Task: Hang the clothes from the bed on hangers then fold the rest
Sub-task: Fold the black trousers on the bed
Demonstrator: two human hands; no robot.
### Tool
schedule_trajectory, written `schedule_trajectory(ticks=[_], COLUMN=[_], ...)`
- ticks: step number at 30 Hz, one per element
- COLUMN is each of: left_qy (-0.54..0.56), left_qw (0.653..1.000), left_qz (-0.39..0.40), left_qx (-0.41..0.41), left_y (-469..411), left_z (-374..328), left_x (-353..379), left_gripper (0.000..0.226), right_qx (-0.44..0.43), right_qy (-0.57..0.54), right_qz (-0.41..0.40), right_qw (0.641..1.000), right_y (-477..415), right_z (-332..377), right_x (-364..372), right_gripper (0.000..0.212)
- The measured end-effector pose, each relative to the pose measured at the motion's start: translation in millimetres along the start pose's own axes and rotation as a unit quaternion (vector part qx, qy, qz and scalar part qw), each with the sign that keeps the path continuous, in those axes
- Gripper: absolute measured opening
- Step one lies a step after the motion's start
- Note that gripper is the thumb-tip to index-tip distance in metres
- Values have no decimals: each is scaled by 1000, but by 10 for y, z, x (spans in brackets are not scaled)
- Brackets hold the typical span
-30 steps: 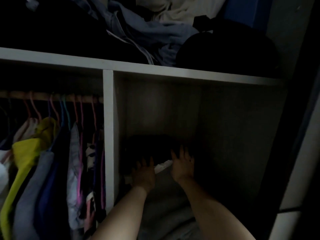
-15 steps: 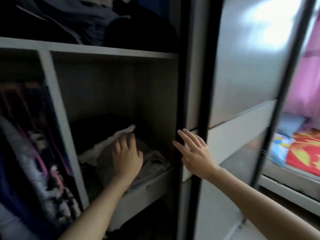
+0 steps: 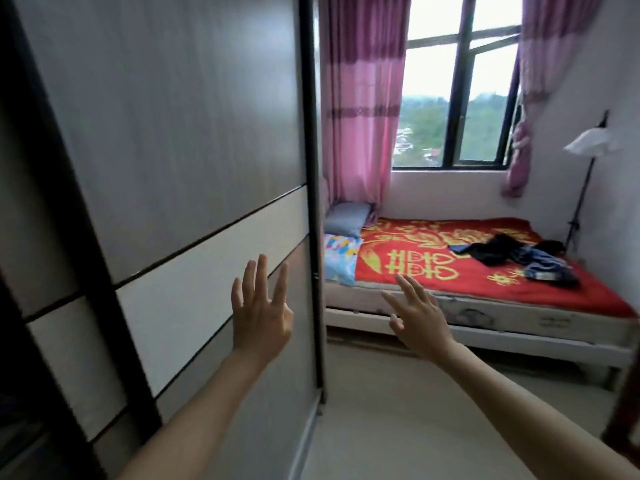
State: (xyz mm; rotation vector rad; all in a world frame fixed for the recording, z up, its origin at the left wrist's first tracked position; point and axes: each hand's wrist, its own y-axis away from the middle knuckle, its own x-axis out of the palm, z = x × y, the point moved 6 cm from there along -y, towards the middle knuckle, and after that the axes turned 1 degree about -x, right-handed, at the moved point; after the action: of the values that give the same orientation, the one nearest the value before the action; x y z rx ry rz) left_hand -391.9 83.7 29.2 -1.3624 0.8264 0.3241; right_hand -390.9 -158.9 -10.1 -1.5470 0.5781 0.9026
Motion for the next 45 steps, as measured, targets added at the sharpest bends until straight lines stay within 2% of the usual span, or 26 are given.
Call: schedule_trajectory(ticks=[5, 8, 12, 16, 21, 27, 30, 32, 38, 42, 45], left_qy=[54, 92, 146, 155, 151, 147, 149, 160, 172, 161, 145], left_qw=[996, 992, 982, 978, 974, 968, 961, 951, 922, 915, 917], left_qz=[67, 82, 117, 138, 167, 205, 229, 251, 308, 328, 337], left_qx=[9, 18, 1, -8, -3, 10, 54, 87, 158, 169, 154], left_y=[-681, -987, -1329, -1626, -2102, -3009, -3463, -3611, -3853, -4124, -4404], left_z=[-994, -1570, -2160, -2459, -2560, -2873, -3412, -3877, -5264, -6077, -6557], left_x=[977, 1559, 2332, 3122, 4108, 5377, 5893, 6214, 7040, 7502, 7814], left_gripper=[78, 64, 64, 72, 69, 68, 67, 68, 70, 69, 67], right_qx=[66, 92, 139, 147, 172, 240, 316, 350, 447, 477, 474], right_qy=[78, 127, 119, 156, 178, 210, 220, 220, 221, 217, 204], right_qz=[45, 48, 55, 87, 138, 176, 185, 217, 237, 239, 246], right_qw=[994, 986, 982, 973, 959, 931, 904, 884, 834, 817, 820], right_y=[170, 249, 262, 216, -21, -553, -610, -446, -27, 123, 50], right_z=[-1556, -2258, -3049, -3667, -4421, -5637, -6270, -6669, -7820, -8746, -9464], right_x=[96, 17, 83, 452, 1017, 1291, 1325, 1428, 1526, 1628, 1776], right_gripper=[50, 49, 45, 52, 54, 53, 48, 48, 52, 51, 54])
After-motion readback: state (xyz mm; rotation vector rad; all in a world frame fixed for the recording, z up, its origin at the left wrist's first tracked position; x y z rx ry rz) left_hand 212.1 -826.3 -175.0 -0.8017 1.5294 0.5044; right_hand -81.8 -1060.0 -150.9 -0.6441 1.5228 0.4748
